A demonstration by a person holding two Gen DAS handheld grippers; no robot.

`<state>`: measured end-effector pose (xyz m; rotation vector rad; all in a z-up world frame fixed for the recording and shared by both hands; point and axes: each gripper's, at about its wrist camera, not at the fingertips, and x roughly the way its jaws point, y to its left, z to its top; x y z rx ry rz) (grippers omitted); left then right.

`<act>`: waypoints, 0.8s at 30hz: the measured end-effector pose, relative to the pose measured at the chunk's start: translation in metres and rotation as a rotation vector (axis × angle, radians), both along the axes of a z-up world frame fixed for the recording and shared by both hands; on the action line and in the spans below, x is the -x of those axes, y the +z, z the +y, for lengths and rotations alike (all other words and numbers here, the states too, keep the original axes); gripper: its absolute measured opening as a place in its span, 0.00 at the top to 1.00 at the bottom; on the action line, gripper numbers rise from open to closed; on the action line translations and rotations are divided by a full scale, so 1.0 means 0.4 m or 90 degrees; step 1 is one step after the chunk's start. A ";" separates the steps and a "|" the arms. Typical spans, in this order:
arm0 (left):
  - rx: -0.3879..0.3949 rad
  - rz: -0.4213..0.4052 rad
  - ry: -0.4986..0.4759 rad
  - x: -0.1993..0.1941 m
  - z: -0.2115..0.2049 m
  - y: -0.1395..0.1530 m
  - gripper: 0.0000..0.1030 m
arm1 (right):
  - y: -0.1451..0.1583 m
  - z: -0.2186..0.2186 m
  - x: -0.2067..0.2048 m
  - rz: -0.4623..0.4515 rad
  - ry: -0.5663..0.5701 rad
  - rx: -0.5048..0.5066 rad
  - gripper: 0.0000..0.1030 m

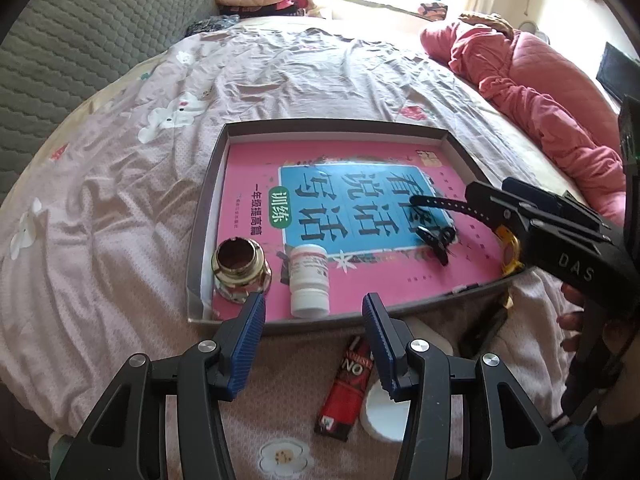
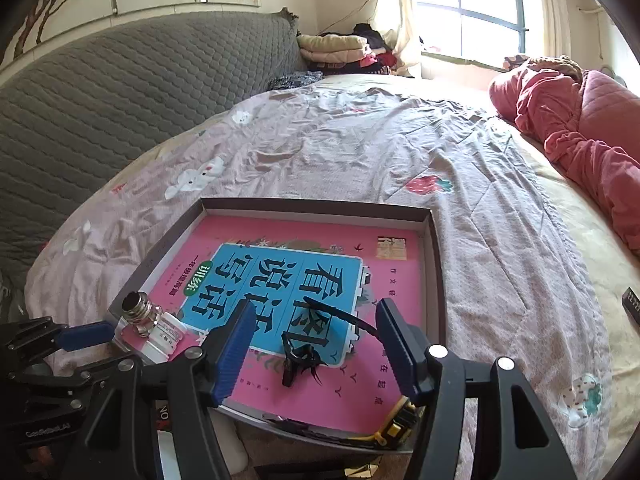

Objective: Organize rigid objects
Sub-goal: 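Lower the pill bottle beside the brass fitting and open the left gripper, then withdraw both grippers back to the red lighter and black gold-tipped case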

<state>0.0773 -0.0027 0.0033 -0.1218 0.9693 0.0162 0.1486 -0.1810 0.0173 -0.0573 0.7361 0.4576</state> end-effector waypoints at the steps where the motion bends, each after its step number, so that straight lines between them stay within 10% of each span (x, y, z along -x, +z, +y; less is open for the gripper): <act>1: 0.000 -0.001 -0.003 0.005 -0.001 0.001 0.50 | 0.001 -0.006 0.005 -0.002 -0.003 -0.004 0.40; 24: 0.024 0.034 -0.083 0.104 -0.071 -0.042 0.50 | -0.047 -0.117 0.160 0.048 -0.087 -0.087 0.39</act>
